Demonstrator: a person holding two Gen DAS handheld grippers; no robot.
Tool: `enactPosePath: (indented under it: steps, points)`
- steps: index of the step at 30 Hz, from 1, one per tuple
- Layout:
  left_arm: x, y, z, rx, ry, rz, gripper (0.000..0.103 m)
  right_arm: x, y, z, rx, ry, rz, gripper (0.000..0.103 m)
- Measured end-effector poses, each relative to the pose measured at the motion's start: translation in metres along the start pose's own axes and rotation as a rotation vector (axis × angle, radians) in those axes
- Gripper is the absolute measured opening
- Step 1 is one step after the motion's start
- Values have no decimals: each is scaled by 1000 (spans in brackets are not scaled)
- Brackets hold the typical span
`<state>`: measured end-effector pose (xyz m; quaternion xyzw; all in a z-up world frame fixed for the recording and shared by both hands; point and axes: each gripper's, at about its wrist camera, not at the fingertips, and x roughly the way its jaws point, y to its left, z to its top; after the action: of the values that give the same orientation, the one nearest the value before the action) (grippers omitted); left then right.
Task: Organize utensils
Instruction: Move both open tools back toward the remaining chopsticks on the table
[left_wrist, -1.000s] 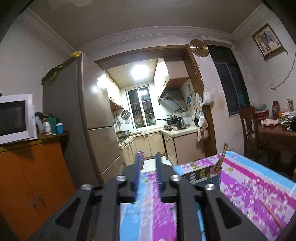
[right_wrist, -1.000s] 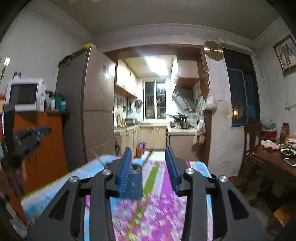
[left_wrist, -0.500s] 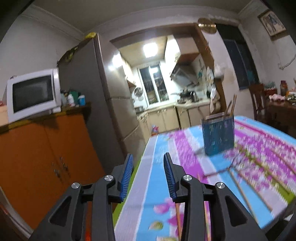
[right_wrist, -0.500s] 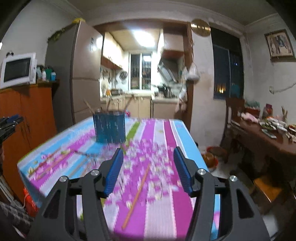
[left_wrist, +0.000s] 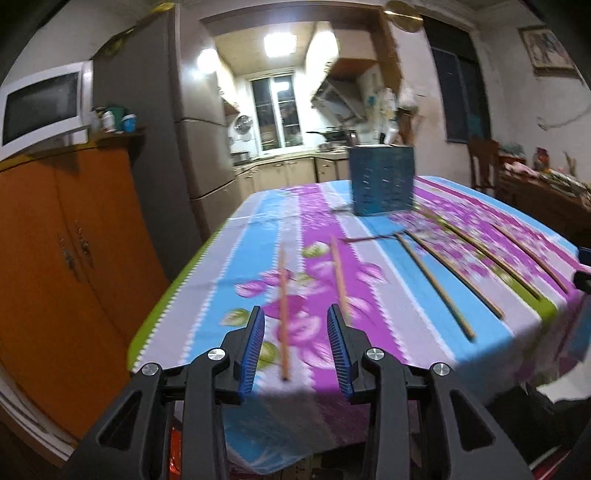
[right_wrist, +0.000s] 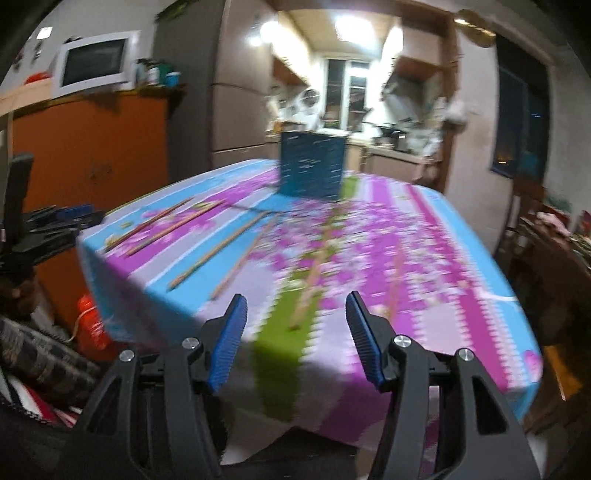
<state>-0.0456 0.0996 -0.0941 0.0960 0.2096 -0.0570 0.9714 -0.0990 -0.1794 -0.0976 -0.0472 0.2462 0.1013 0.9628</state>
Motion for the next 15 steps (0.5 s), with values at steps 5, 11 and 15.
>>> enactPosePath:
  steps: [5,11,15]
  points:
    - [0,-20,-11,4,26,-74,37,5,3,-2,39,25,47,45]
    - [4,-32,-16,51,10,-51,37,14,14,-3,24,40,86,30]
    - [13,-36,-18,67,12,-49,37,31,37,2,-38,24,33,21]
